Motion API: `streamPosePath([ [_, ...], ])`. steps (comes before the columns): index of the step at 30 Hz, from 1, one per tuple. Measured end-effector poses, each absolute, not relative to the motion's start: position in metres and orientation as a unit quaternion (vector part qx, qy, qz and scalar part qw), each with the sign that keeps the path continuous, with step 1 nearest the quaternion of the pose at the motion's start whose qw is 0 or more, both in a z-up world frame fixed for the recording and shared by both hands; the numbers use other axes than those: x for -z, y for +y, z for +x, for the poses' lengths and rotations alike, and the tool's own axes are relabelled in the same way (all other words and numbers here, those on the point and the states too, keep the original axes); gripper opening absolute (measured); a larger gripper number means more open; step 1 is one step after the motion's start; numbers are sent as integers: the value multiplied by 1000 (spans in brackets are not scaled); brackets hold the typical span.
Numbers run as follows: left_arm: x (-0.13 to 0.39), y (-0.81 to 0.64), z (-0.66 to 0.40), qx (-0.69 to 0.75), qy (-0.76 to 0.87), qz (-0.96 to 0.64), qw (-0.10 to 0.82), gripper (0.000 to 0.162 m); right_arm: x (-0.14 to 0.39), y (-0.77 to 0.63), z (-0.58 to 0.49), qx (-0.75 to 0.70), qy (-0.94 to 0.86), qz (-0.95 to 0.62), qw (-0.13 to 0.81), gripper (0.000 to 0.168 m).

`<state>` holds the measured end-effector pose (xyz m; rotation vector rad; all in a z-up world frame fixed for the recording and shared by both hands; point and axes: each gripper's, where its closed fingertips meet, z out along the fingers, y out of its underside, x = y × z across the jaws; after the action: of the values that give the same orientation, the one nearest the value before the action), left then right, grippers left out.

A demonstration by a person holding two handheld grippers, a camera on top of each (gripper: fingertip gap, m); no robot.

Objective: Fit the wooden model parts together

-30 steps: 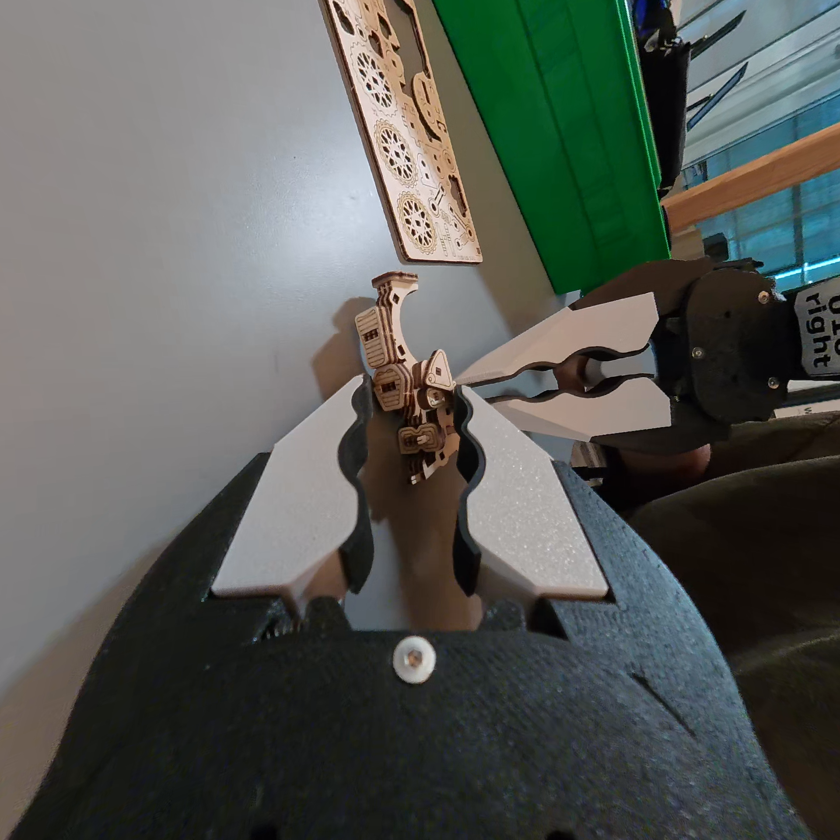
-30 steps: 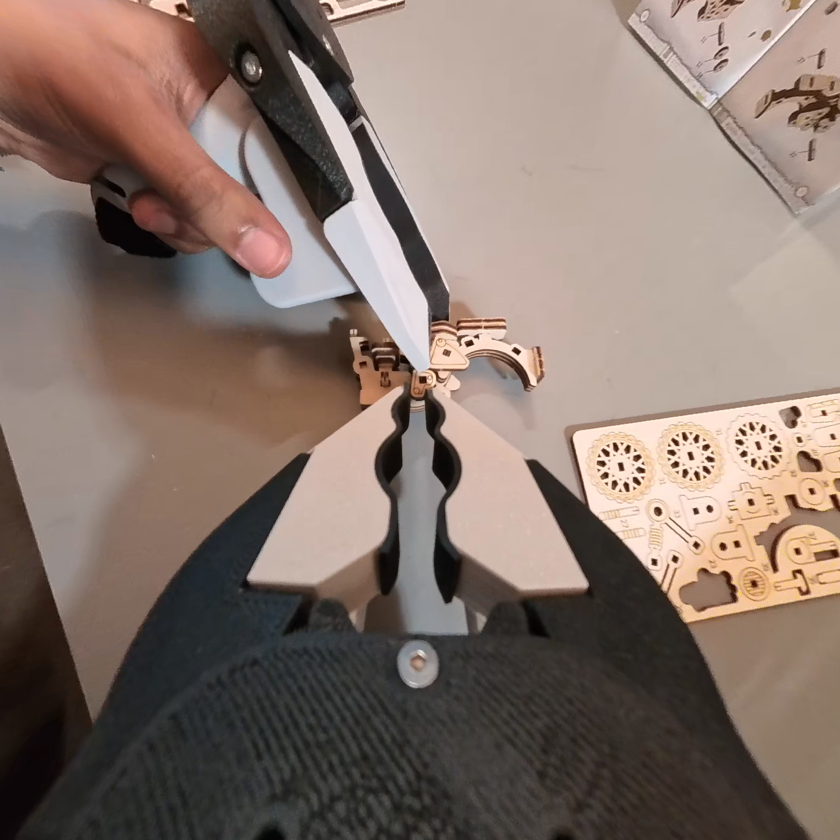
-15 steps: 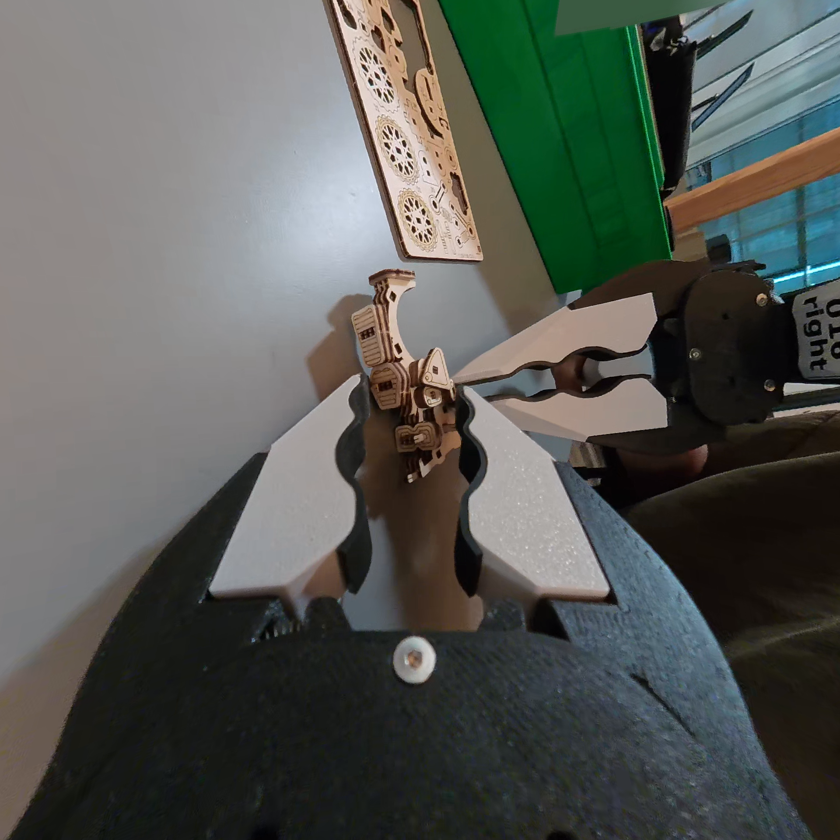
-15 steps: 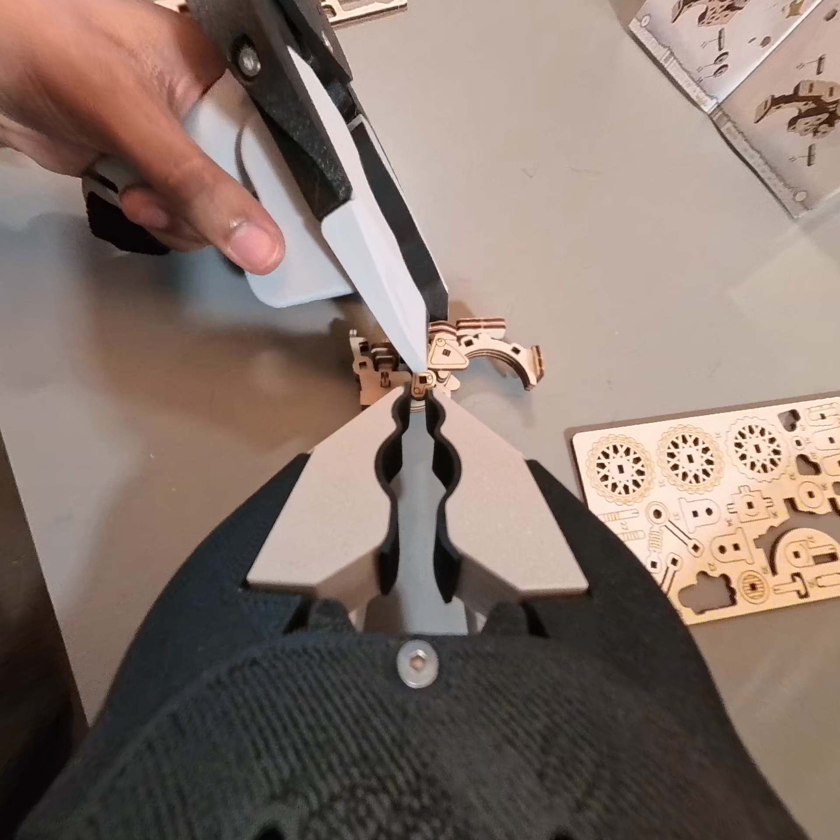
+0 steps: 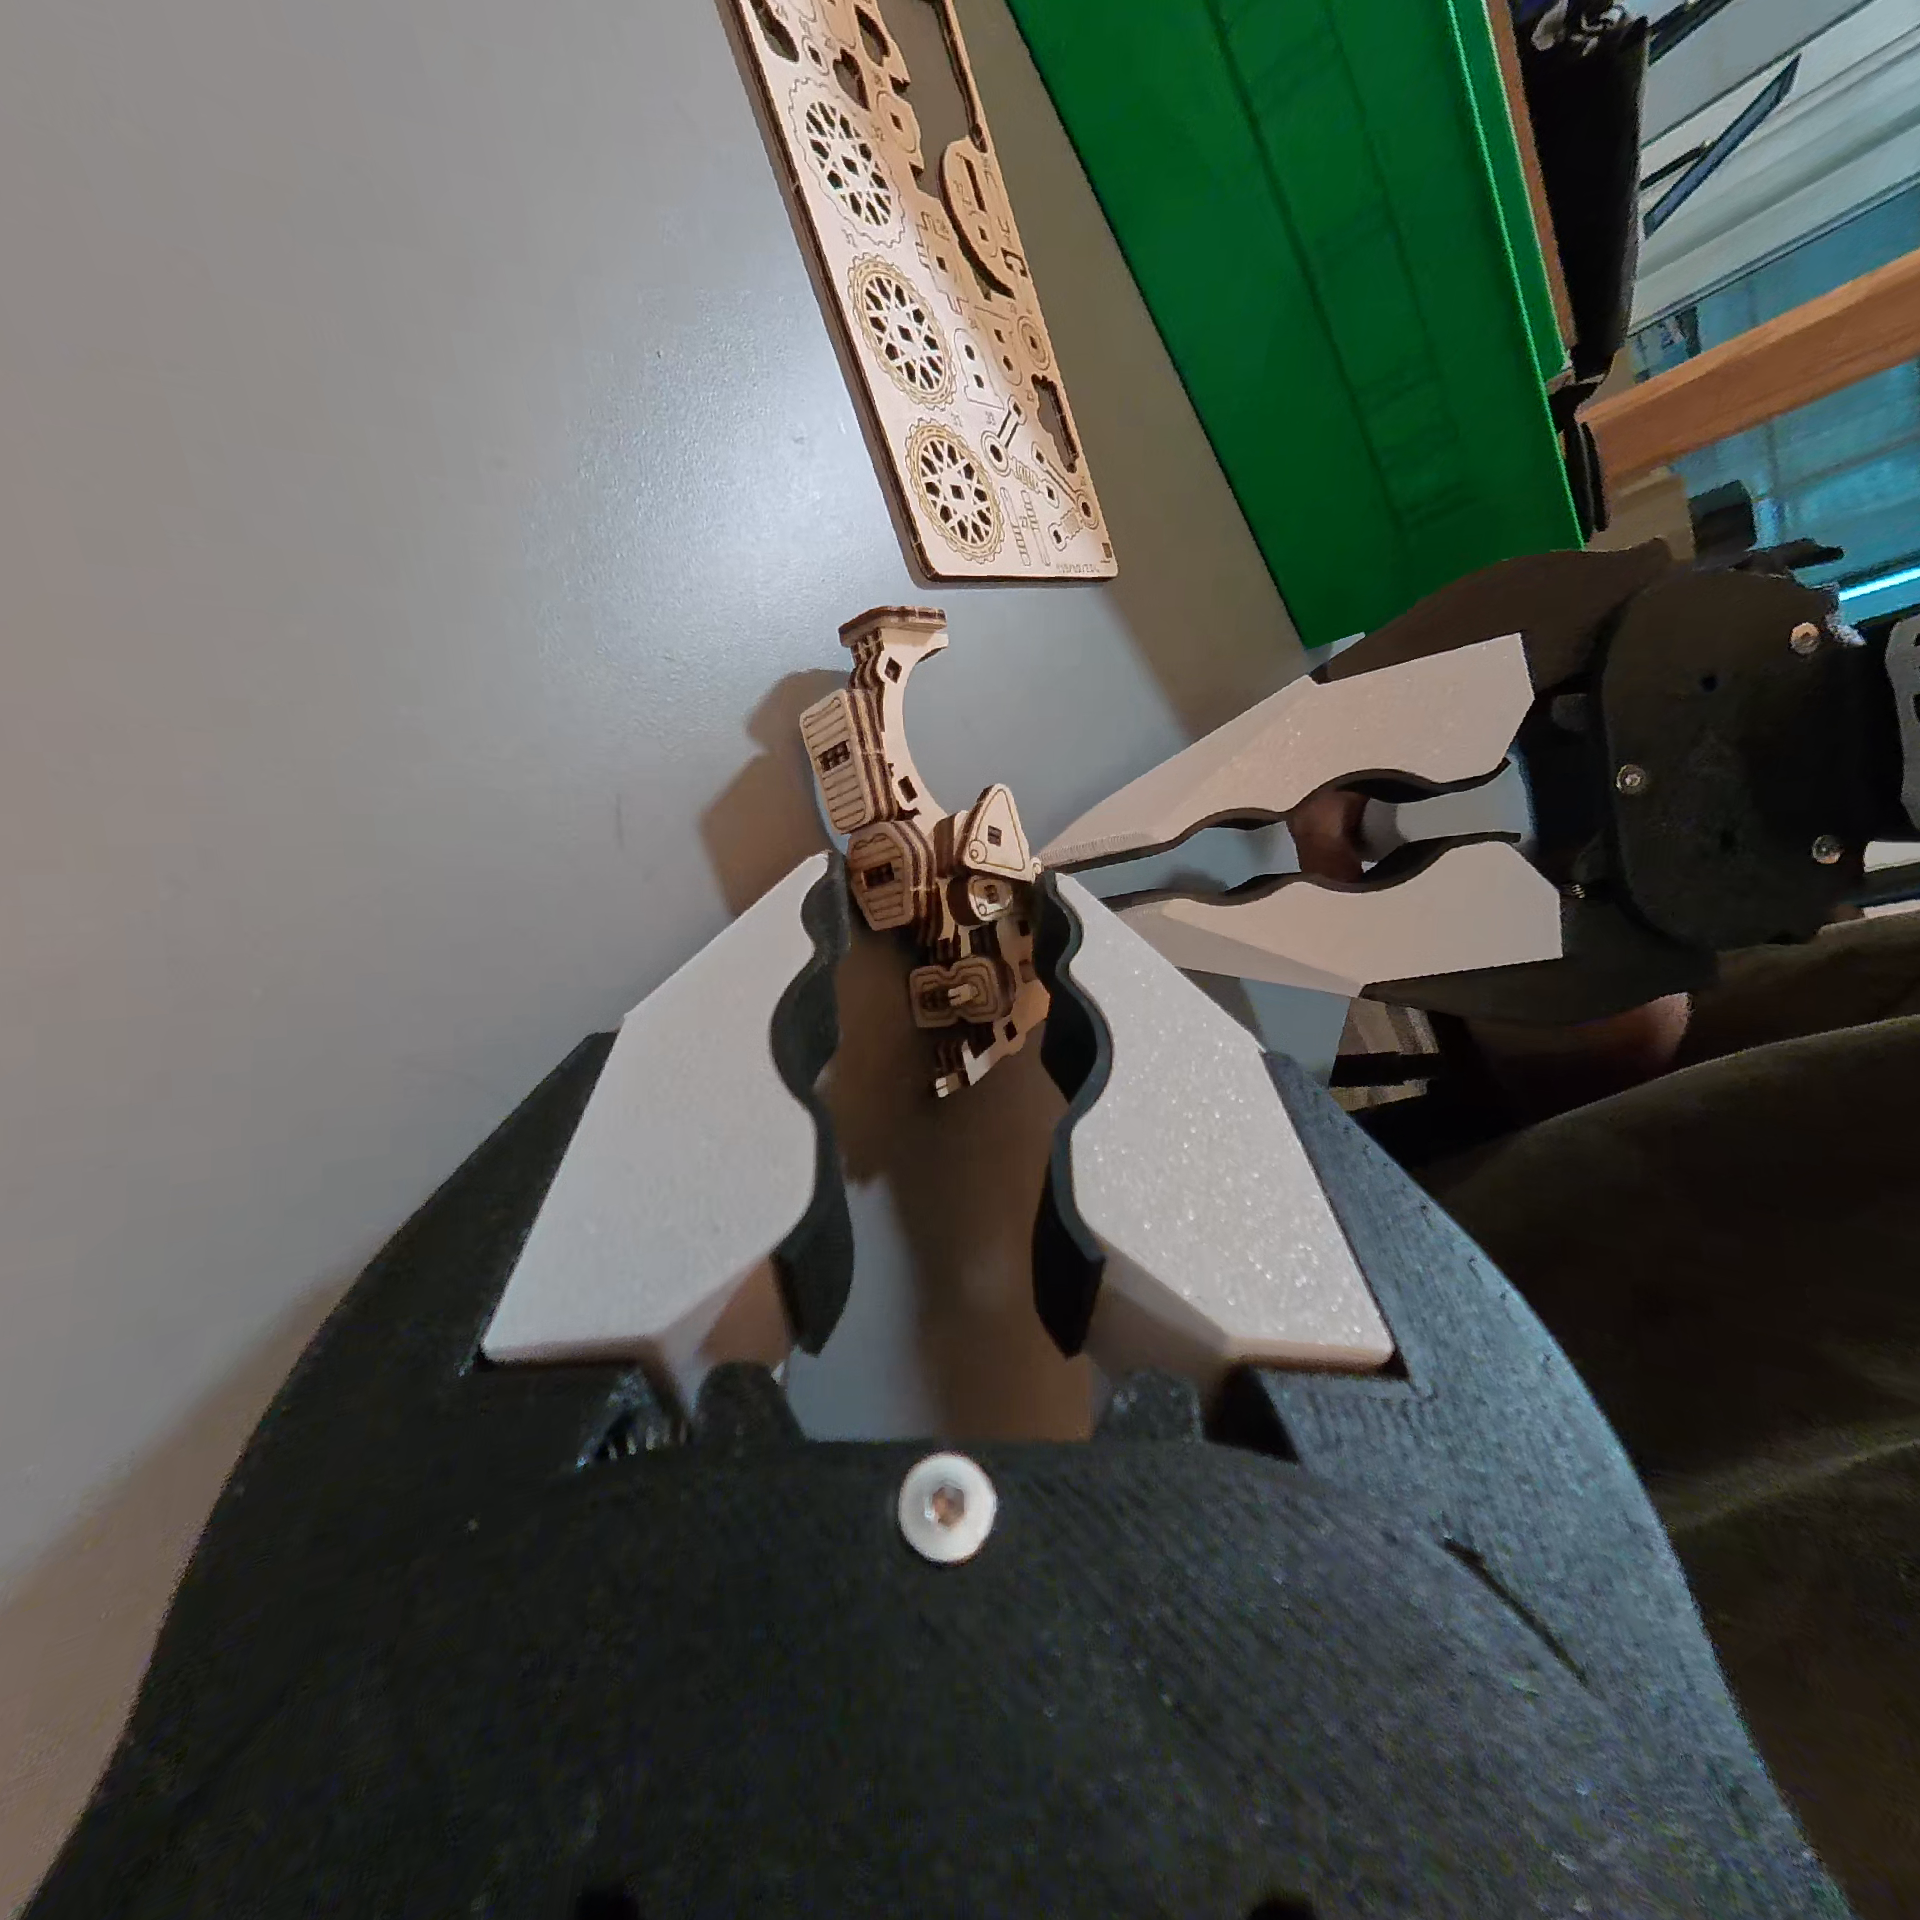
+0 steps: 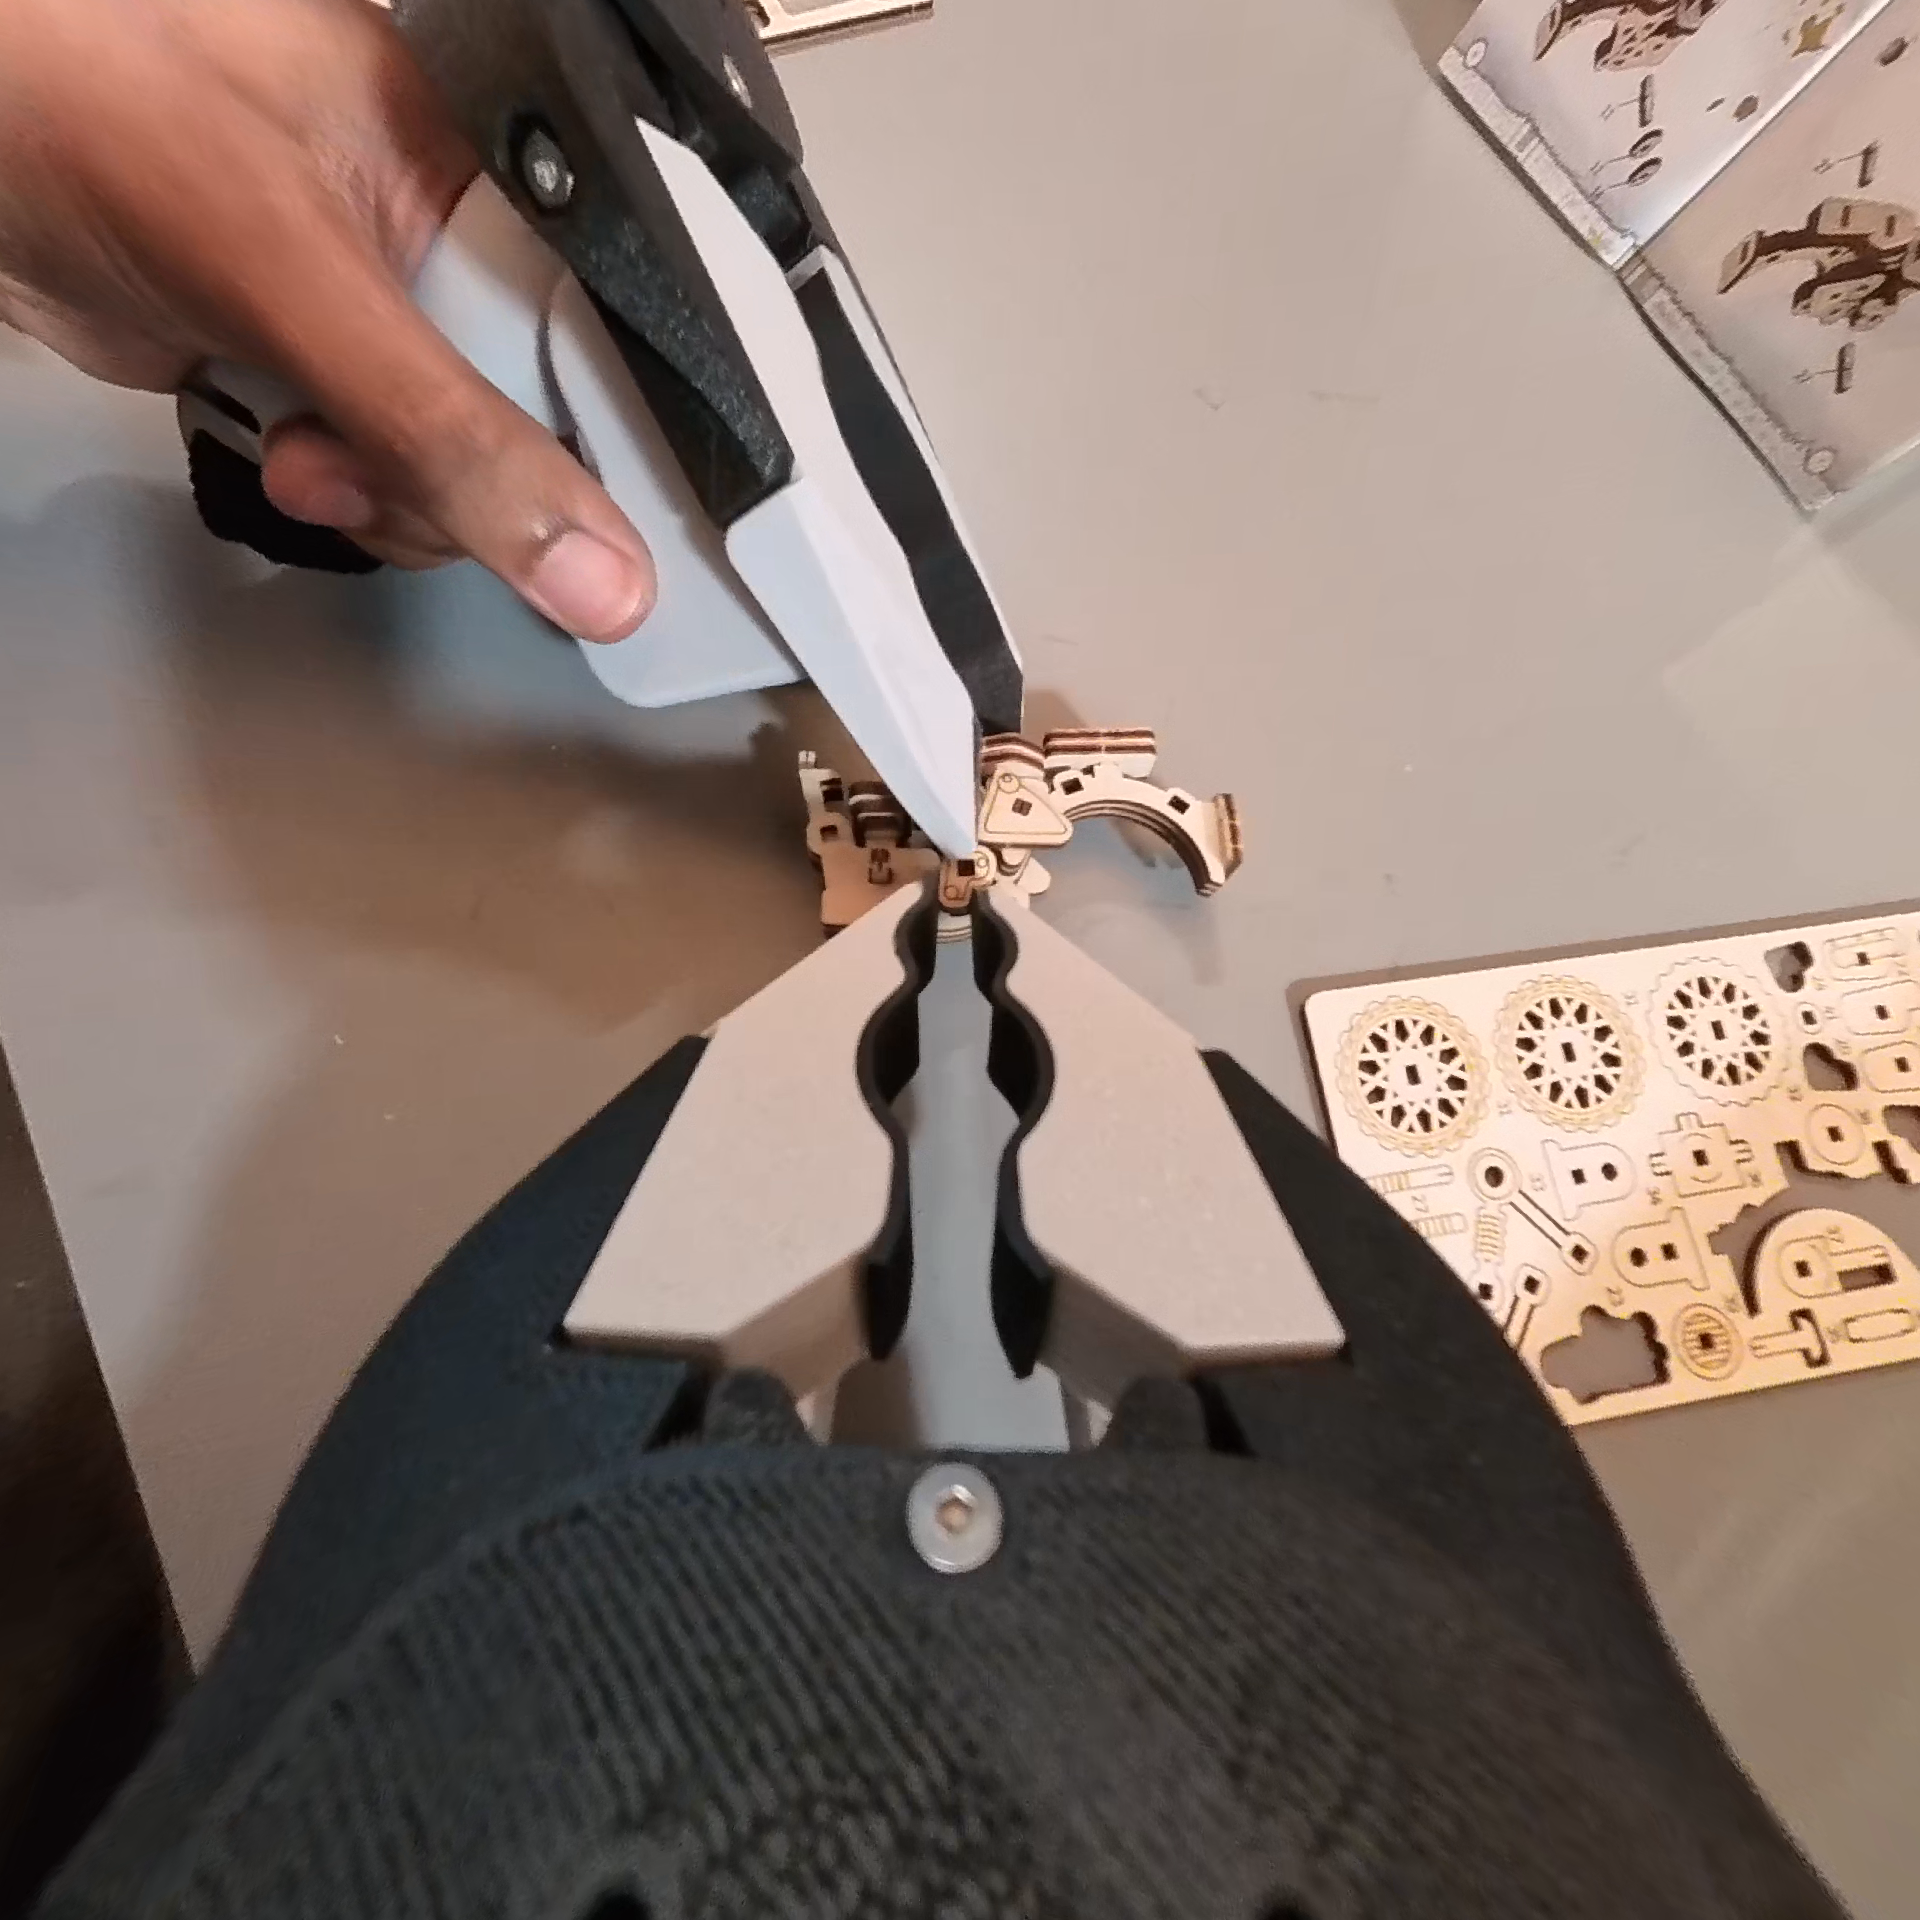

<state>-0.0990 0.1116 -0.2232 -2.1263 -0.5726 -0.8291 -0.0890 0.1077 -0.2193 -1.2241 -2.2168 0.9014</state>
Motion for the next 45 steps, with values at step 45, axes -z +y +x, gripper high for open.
streamPosePath([
  [45, 224, 112, -99, 318, -222, -835, 390, 35, 217, 116, -94, -489, -639, -593, 21, 10],
])
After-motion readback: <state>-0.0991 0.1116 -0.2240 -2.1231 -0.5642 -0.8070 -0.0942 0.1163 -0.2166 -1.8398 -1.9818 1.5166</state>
